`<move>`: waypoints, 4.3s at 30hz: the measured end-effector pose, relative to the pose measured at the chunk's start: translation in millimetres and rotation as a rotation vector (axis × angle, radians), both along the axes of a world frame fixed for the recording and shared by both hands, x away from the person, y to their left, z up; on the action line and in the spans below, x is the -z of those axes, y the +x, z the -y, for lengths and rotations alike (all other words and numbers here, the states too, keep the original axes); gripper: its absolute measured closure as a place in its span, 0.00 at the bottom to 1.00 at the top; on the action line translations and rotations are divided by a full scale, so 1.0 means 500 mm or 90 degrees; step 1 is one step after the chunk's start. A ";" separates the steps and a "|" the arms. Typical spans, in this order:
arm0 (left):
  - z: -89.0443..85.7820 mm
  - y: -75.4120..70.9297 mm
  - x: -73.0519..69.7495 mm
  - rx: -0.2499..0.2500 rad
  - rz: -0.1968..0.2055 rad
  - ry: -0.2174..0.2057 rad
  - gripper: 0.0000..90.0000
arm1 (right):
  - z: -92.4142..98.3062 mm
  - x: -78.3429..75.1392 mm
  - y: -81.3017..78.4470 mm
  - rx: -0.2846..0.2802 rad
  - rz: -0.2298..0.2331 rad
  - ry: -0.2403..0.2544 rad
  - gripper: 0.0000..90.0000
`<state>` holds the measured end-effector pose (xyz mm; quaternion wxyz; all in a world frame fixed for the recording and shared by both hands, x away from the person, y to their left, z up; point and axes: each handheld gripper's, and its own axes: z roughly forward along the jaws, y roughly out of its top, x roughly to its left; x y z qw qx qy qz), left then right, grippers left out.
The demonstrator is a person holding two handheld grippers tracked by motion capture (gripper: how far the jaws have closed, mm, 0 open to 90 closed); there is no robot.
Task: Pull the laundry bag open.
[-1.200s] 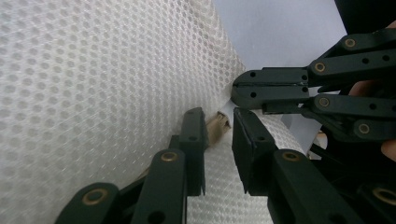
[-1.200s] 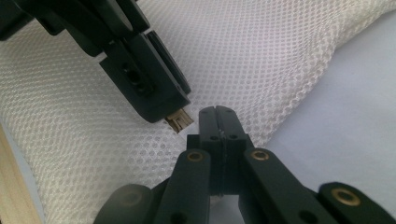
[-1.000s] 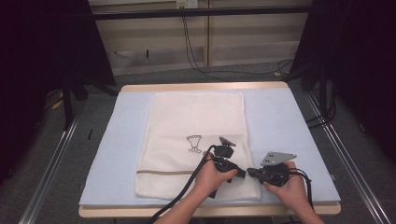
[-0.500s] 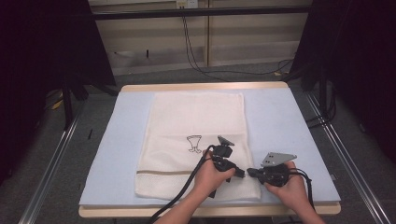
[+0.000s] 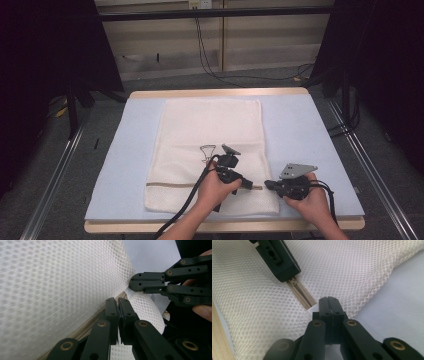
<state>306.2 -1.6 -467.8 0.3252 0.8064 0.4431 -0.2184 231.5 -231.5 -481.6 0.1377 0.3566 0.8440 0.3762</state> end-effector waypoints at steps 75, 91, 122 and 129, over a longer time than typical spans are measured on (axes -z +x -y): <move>-0.129 0.023 0.001 -0.053 -0.050 -0.027 0.97 | -0.006 -0.003 -0.001 -0.001 0.003 -0.018 1.00; -0.156 0.018 0.006 -0.067 -0.055 -0.030 0.97 | -0.004 -0.003 0.000 0.001 -0.003 -0.013 1.00; -0.183 0.023 -0.005 -0.074 -0.060 -0.032 0.97 | -0.002 -0.003 0.002 -0.001 -0.008 -0.008 1.00; -0.204 0.026 -0.004 -0.084 -0.057 -0.022 0.97 | -0.002 -0.003 0.003 -0.001 -0.007 -0.008 1.00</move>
